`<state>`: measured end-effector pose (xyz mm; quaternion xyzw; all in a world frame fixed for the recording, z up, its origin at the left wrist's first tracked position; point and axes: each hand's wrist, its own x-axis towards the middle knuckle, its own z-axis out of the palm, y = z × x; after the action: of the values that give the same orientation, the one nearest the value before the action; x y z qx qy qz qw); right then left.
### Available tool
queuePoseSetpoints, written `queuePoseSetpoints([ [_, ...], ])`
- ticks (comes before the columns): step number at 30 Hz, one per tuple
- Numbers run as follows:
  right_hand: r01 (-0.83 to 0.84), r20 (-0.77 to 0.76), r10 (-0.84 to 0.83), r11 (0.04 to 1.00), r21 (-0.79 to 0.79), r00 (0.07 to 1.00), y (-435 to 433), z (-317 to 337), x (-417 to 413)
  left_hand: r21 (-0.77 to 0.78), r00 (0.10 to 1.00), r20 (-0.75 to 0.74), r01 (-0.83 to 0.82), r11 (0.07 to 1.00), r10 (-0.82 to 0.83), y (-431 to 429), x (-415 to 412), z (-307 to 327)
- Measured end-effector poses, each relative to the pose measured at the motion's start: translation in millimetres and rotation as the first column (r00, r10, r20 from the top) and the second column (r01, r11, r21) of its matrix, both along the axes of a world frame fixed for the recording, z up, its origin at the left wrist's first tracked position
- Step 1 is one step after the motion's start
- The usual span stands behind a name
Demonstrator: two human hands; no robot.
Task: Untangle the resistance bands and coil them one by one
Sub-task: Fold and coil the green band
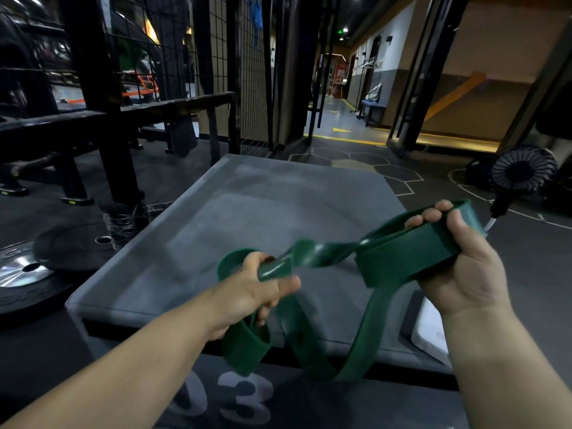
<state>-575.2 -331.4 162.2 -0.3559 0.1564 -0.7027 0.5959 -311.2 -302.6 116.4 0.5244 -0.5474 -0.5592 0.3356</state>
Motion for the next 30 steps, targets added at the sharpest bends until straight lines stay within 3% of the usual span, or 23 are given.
queuePoseSetpoints([
  [2, 0.042, 0.048, -0.043, 0.999, 0.02, 0.998, -2, 1, -4, -0.032, 0.978, 0.21, 0.014, 0.999, -0.007, -1, 1, -4],
  [7, 0.07, 0.077, -0.075, 0.996, 0.058, 0.994, -4, -2, -7, -0.309, 0.893, 0.374, -0.136, 0.941, 0.252, -8, 3, -13],
  [12, 0.038, 0.022, -0.04, 0.997, 0.066, 0.999, -4, -4, -3, -0.285, 0.885, 0.402, -0.122, 0.951, 0.234, -16, 7, -15],
  [18, 0.048, 0.032, -0.05, 0.997, 0.053, 0.998, -2, -1, -6, -0.245, 0.89, 0.296, -0.279, 0.928, 0.346, -18, 13, -14],
  [21, 0.053, 0.027, -0.055, 0.997, 0.061, 0.998, -2, 0, -8, -0.252, 0.914, 0.315, -0.178, 0.951, 0.255, -13, 12, -8],
  [23, 0.065, 0.012, -0.066, 0.995, 0.07, 0.998, -2, -1, -8, -0.293, 0.89, 0.427, -0.031, 0.956, 0.16, -7, 10, -4],
  [27, 0.081, 0.004, -0.082, 0.994, 0.078, 0.997, -1, 0, -9, -0.283, 0.695, 0.719, 0.261, 0.923, 0.024, 3, 6, -3],
  [30, 0.092, -0.029, -0.09, 0.992, 0.091, 0.996, 0, -2, -9, -0.29, 0.604, 0.797, 0.351, 0.89, 0.022, 3, 7, -6],
])
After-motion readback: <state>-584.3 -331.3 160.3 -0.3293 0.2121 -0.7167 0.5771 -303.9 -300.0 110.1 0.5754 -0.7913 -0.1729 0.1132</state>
